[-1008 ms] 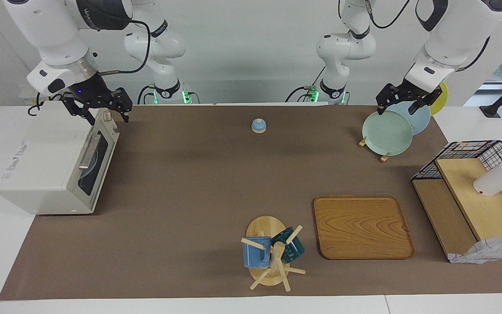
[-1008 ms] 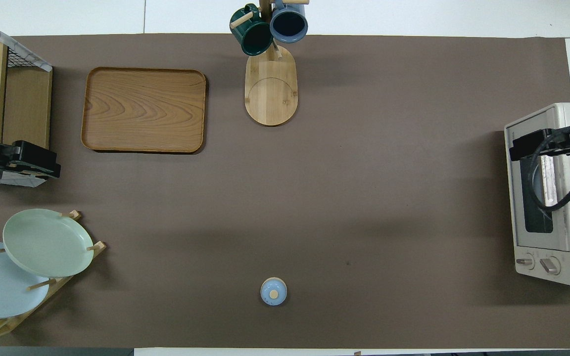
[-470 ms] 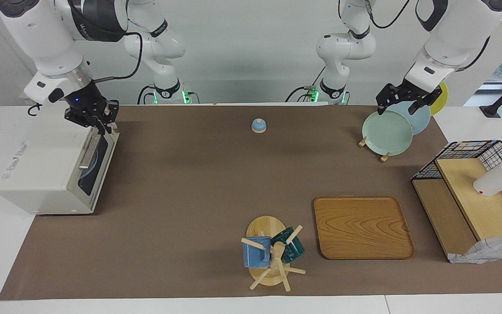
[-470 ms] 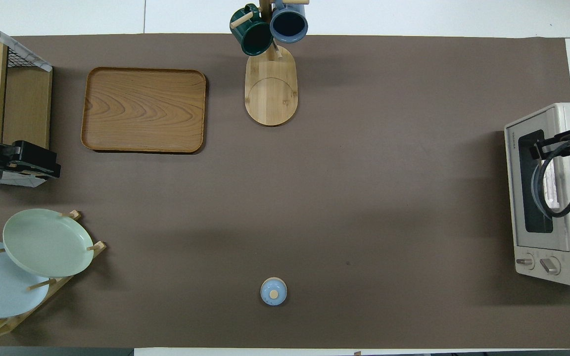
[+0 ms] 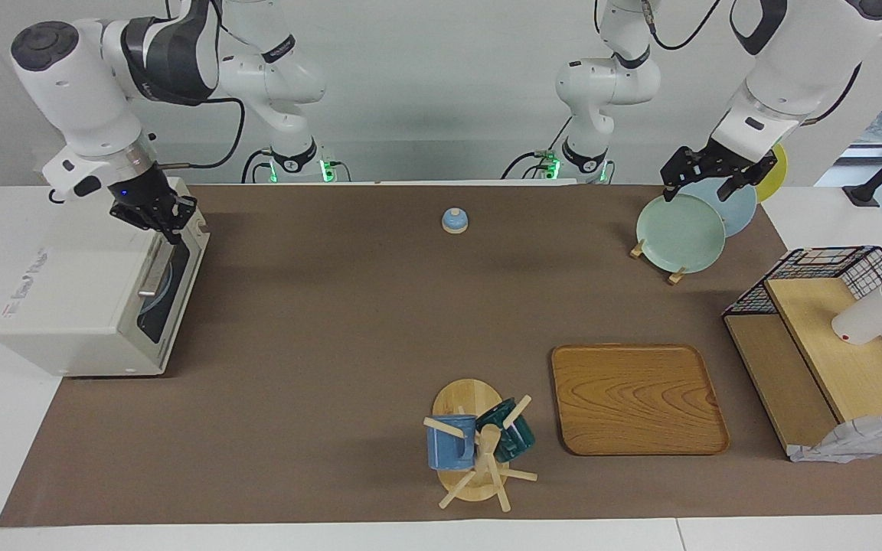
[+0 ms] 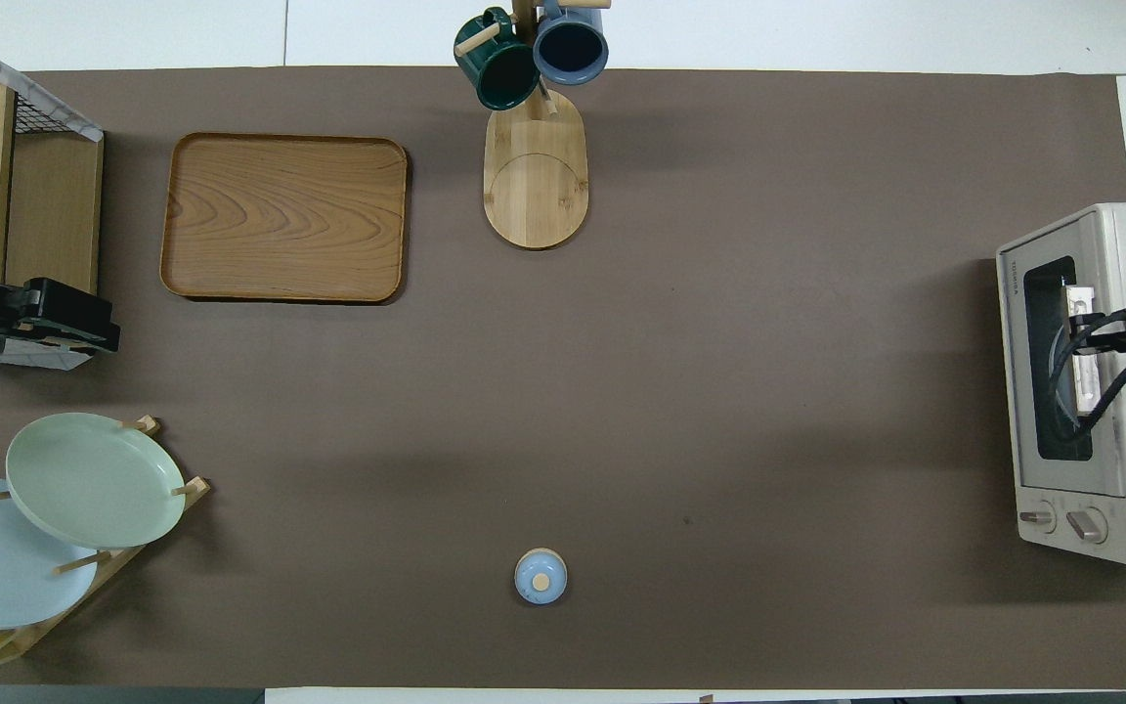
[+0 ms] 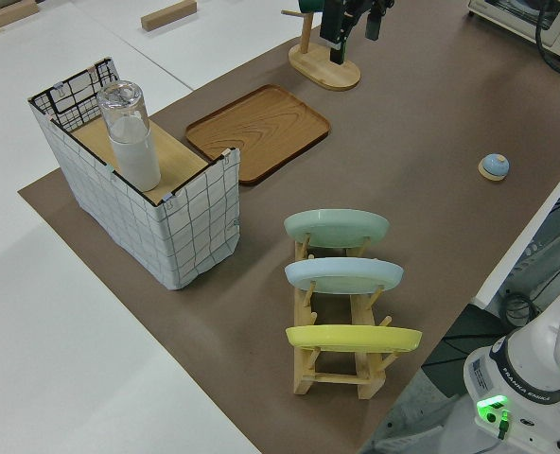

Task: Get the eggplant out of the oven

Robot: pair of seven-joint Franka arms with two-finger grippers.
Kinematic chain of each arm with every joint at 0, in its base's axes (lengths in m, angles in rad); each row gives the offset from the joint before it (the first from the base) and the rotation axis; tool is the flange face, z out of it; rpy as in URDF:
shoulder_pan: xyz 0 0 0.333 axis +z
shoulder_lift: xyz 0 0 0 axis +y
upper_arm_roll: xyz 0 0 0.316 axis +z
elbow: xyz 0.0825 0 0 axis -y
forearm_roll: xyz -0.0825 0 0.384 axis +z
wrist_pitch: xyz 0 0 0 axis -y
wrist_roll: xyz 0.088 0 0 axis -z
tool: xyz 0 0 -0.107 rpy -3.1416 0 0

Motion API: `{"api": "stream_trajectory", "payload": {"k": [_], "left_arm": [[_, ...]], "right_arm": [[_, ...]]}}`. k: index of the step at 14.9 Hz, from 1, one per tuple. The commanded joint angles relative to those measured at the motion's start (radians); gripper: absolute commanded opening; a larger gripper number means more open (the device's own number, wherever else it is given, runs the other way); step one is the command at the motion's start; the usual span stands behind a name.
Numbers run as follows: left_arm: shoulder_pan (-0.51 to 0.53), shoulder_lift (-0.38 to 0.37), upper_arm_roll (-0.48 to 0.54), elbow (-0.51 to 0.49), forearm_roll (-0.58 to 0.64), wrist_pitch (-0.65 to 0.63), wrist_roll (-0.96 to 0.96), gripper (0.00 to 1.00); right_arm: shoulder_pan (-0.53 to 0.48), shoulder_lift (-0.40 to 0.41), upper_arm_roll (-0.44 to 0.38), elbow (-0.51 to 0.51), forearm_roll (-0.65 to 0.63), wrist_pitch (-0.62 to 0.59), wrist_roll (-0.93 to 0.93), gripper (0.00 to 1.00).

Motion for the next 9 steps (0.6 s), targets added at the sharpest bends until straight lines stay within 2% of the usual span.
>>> {"api": "stream_trajectory", "payload": {"k": [1, 4, 9], "left_arm": [[0.005, -0.022, 0.001, -0.017, -0.006, 0.006, 0.001, 1.0], [0.005, -0.022, 0.001, -0.017, -0.006, 0.006, 0.001, 1.0], [0.005, -0.022, 0.001, -0.017, -0.006, 0.006, 0.001, 1.0]], "right_arm": [[-0.013, -0.023, 0.009, -0.07, -0.05, 0.048, 0.052, 0.0], [-0.043, -0.002, 0.009, -0.105, -0.065, 0.108, 0.054, 0.0], [-0.057, 0.02, 0.009, -0.119, -0.094, 0.111, 0.054, 0.0]]}}
